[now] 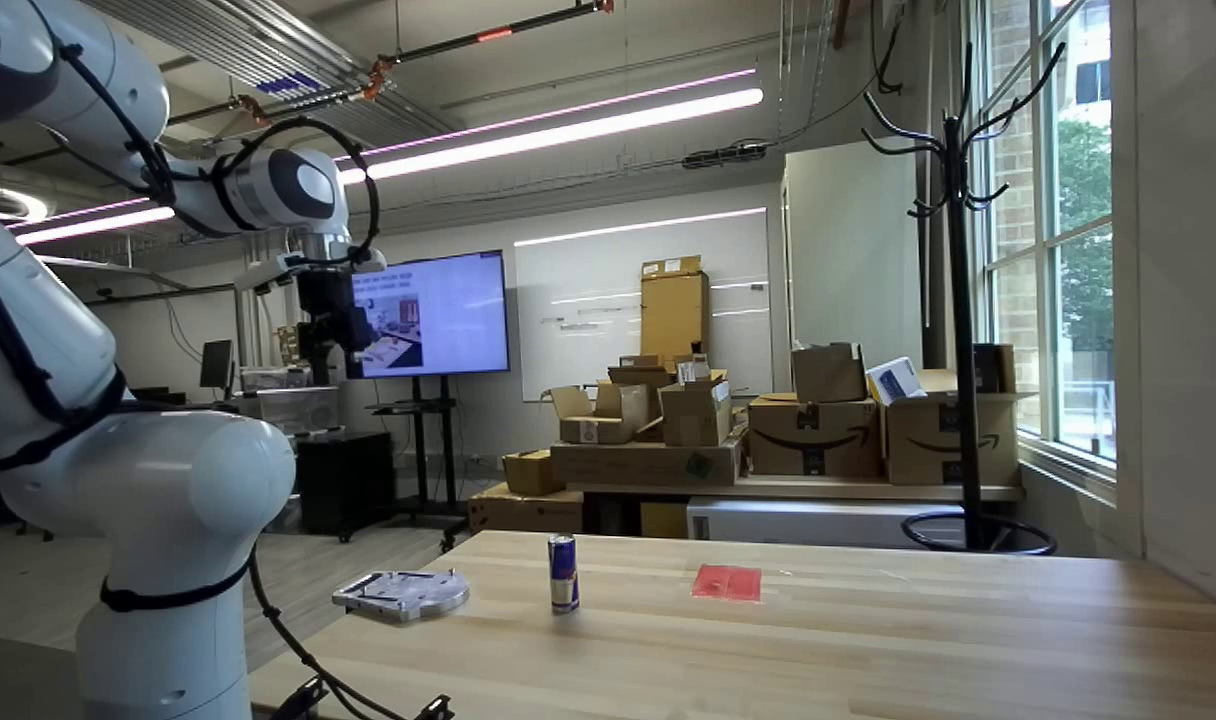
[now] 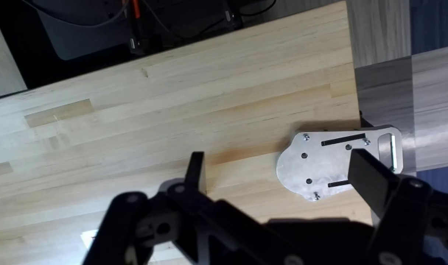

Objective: Move the can on the table

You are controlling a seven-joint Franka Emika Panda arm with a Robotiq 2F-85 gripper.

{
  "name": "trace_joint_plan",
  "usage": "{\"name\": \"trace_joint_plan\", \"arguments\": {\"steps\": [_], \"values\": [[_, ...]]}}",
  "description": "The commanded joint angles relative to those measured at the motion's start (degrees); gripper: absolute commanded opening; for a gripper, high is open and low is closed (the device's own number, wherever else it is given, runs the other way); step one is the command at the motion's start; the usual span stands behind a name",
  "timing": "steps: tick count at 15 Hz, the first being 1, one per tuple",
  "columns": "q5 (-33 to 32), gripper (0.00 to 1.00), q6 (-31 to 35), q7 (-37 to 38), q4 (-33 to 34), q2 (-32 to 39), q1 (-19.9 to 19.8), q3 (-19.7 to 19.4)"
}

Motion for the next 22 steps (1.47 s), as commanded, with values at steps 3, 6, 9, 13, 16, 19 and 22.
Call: {"name": "trace_joint_plan", "arguments": {"steps": [3,6,9,13,16,19,22], "values": [[-0.70,1.00,4.01,-0.70,1.35,2.90,-1.77,-3.92],[-2.43,1.00,10.30,-0.76,1.09,5.99,-4.28,-7.01],[-2.95,1.00,15.70,-1.71,2.05,11.15,-6.70,-10.80],[-3.60,1.00,21.51,-3.10,4.72,20.80,-8.69,-14.69],[-4.22,1.00,24.63,-3.40,7.94,29.03,-8.80,-16.28],[-4.71,1.00,26.53,-3.70,12.06,36.93,-8.19,-17.35],[-5.43,1.00,26.67,-3.83,16.25,43.58,-8.06,-18.50]]}}
